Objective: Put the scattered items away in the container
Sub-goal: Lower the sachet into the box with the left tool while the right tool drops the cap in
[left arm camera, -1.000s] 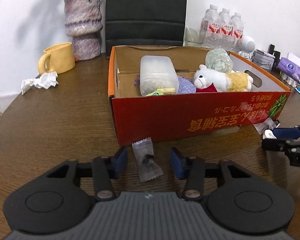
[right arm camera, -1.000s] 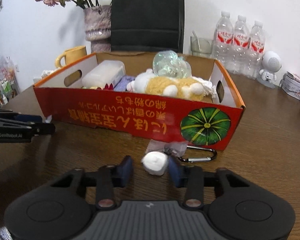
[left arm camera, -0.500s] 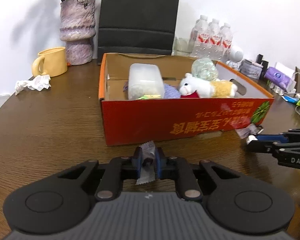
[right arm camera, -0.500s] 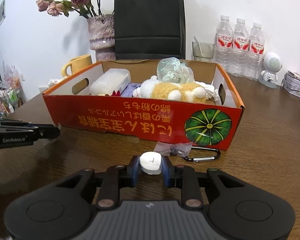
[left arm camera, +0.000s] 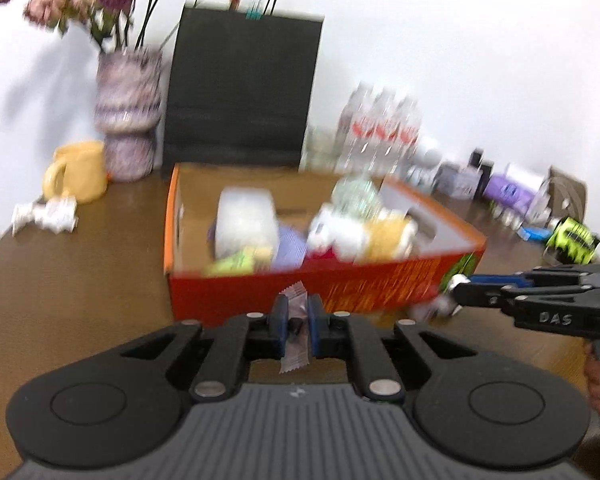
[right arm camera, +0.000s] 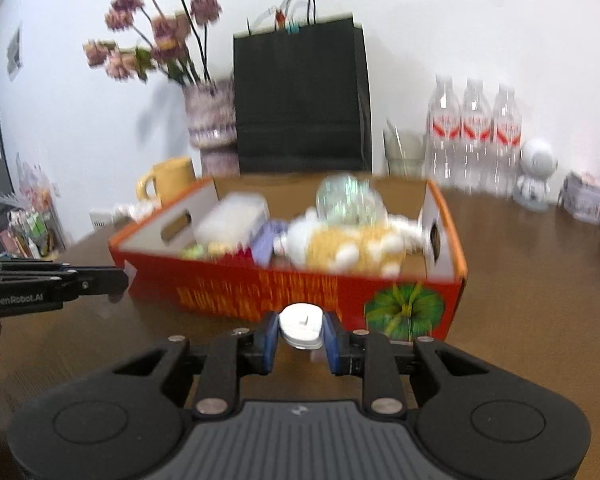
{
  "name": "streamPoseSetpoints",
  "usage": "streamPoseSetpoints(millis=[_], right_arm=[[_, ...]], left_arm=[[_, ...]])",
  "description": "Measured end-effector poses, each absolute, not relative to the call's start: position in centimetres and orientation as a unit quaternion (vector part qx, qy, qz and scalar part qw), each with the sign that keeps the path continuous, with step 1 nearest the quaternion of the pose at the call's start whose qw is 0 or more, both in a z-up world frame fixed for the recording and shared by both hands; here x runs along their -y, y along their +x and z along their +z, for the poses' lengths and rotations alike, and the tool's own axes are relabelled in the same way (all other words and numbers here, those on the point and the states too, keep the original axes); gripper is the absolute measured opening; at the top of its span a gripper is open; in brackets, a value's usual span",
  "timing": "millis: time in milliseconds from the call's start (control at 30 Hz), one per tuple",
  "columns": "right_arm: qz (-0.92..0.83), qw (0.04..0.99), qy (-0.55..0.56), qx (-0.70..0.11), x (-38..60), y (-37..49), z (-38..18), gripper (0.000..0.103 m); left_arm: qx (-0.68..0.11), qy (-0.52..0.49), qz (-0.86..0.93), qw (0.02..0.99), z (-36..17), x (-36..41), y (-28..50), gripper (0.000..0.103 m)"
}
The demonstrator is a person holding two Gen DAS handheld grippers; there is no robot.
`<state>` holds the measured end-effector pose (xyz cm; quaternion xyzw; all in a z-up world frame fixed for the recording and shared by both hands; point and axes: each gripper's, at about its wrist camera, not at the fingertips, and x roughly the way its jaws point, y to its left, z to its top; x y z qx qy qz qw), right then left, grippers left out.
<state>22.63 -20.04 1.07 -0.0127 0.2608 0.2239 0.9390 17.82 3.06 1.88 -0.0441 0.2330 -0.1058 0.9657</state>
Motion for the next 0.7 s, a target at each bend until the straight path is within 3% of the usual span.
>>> streamPoseSetpoints(millis=[300, 700], right_arm=[[0.238, 0.949, -0.007, -0.208, 18.1, 27.4, 5.0, 0.023], [0.263, 0.922, -0.017, -0.282, 13.5, 33.4, 0.8, 0.023]], left_arm=[[-0.158, -0.025, -0.099, 0.982, 6.5, -1.4, 22.5, 0.011], [-0.257, -0.064, -0.101, 0.959, 1.8, -2.9, 29.1, 0.011]])
